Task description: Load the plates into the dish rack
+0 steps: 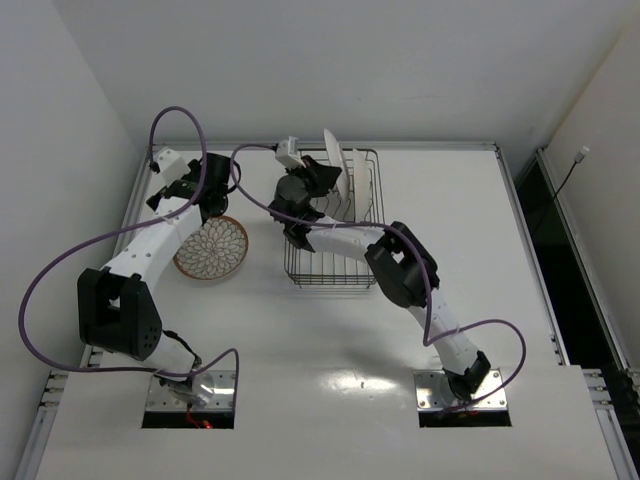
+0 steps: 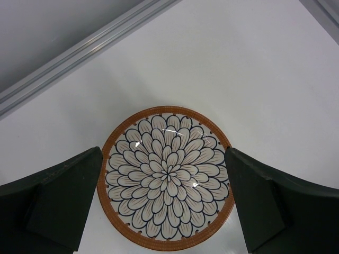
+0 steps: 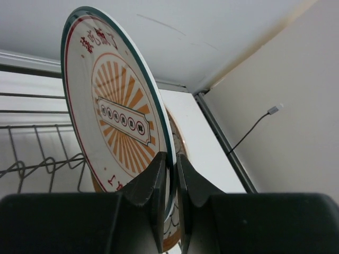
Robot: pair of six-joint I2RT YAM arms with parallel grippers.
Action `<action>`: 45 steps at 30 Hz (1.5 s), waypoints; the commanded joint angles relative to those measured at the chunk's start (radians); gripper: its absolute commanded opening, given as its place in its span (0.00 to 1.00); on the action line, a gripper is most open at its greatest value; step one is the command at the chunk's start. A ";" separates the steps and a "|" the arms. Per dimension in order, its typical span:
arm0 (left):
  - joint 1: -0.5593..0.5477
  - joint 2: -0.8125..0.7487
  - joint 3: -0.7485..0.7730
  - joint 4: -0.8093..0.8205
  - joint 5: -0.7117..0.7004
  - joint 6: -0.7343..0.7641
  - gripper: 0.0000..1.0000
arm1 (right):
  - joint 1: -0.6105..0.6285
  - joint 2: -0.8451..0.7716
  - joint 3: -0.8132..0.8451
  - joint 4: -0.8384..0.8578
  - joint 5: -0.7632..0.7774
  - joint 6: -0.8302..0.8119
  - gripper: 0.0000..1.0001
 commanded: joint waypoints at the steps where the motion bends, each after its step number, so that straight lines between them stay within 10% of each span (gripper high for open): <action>1: -0.001 -0.025 0.013 0.016 -0.020 -0.020 0.99 | 0.005 0.029 -0.002 0.457 0.327 -0.395 0.09; 28: -0.001 -0.025 0.013 0.016 -0.020 -0.020 0.99 | 0.014 0.027 -0.036 0.567 0.337 -0.486 0.00; 35: -0.001 -0.025 0.013 0.016 -0.020 -0.020 0.99 | 0.023 0.027 -0.017 0.567 0.337 -0.495 0.26; 45: -0.001 -0.025 0.013 0.016 -0.020 -0.011 0.99 | 0.023 0.017 -0.017 0.596 0.337 -0.514 0.33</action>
